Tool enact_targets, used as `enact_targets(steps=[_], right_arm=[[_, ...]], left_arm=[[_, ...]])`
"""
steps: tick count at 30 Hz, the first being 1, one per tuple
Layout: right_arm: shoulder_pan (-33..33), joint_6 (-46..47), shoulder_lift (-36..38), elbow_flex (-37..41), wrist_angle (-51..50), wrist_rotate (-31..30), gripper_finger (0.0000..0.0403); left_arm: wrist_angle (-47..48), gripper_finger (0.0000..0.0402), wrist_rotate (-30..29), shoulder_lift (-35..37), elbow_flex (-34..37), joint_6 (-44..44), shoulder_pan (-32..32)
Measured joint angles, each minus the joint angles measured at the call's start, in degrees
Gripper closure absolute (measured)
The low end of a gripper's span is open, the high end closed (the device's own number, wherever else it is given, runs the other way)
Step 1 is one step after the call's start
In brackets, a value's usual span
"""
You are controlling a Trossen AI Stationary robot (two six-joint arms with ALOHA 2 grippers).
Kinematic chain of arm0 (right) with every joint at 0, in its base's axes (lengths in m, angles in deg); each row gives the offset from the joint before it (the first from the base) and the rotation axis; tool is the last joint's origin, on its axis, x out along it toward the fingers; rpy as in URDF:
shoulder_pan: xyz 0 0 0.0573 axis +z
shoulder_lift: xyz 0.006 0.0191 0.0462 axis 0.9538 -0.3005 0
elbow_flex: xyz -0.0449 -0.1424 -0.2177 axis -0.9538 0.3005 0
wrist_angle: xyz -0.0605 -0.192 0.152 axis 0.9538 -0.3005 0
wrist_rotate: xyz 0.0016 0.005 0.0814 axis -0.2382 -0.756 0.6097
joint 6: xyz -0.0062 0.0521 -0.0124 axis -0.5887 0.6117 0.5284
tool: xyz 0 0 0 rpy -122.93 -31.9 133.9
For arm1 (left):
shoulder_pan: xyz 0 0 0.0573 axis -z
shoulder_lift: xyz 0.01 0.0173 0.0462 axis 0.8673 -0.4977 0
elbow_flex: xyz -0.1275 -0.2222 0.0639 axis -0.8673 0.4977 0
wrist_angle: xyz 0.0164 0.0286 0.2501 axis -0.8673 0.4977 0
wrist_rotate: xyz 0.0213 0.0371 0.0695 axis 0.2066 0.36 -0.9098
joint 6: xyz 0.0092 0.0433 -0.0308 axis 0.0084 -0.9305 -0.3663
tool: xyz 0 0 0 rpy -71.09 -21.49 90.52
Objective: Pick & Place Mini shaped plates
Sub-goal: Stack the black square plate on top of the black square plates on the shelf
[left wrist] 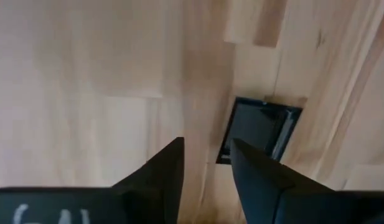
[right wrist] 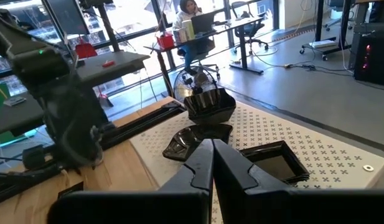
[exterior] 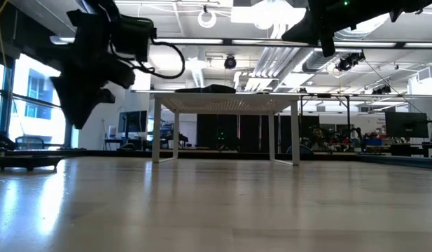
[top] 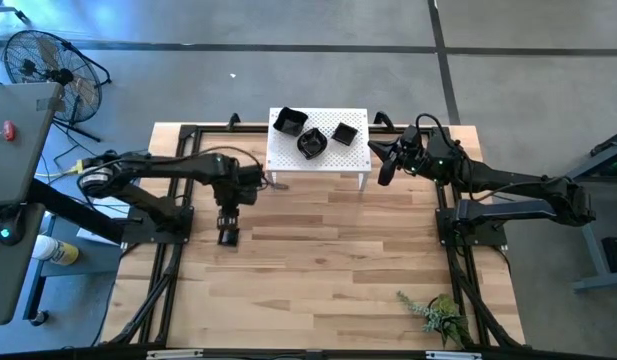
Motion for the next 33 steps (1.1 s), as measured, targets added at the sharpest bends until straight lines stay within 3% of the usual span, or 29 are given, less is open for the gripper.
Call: enact_targets(steps=[9,14,33], right_arm=[[0.0,0.7,0.0,0.0,0.0,0.2,0.0401],[0.0,0.7,0.0,0.0,0.1,0.2,0.0401],[0.0,1.1,0.0,0.0,0.1,0.9,0.0401]], left_arm=[[-8.1,0.0271,-0.8,2.9,6.4,0.6,8.3],[-10.5,0.0270,-3.0,3.0,7.1,1.4,8.1],[-11.9,0.0270,-1.2,-4.0,8.3,0.1,8.2]])
